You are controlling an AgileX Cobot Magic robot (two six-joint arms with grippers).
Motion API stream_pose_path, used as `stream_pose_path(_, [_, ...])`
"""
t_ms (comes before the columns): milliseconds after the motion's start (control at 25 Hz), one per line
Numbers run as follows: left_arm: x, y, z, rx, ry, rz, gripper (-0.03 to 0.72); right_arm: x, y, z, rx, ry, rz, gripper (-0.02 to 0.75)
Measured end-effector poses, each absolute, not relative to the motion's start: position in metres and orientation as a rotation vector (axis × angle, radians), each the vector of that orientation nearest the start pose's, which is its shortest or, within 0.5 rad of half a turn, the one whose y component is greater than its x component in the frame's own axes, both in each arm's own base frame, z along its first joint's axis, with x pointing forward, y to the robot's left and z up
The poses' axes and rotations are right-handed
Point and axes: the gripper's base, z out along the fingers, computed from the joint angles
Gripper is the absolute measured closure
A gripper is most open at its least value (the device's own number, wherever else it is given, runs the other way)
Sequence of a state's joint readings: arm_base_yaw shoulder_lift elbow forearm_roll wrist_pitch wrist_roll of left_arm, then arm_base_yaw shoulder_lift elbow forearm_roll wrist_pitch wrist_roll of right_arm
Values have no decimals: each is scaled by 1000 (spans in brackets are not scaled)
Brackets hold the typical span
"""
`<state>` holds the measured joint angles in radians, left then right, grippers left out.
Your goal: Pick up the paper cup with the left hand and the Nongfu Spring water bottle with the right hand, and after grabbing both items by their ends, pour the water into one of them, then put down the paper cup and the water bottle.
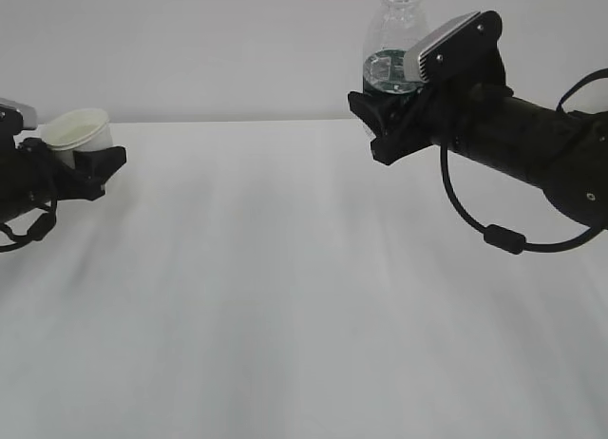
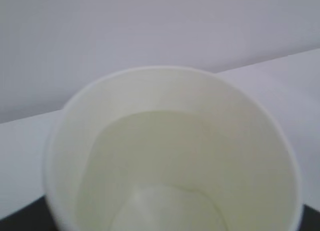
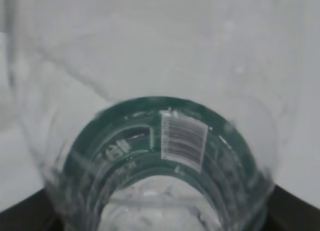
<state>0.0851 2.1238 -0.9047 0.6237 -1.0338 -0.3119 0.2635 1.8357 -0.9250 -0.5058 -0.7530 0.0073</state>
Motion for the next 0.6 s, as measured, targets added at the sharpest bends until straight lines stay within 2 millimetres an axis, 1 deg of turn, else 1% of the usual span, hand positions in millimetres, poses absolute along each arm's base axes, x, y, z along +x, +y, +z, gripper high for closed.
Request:
stream_pose_path(200, [387,-12,95,325,1721,-378,229,362,129,204,-769,1523,203,256])
stream_pose_path(480, [387,-12,85,337,1706,-364,229,362,129,204,-769,1525,202,256])
stream_pose_path(600, [386,-12,76,331,1724,-360,229,362,129,204,-769,1525,202,256])
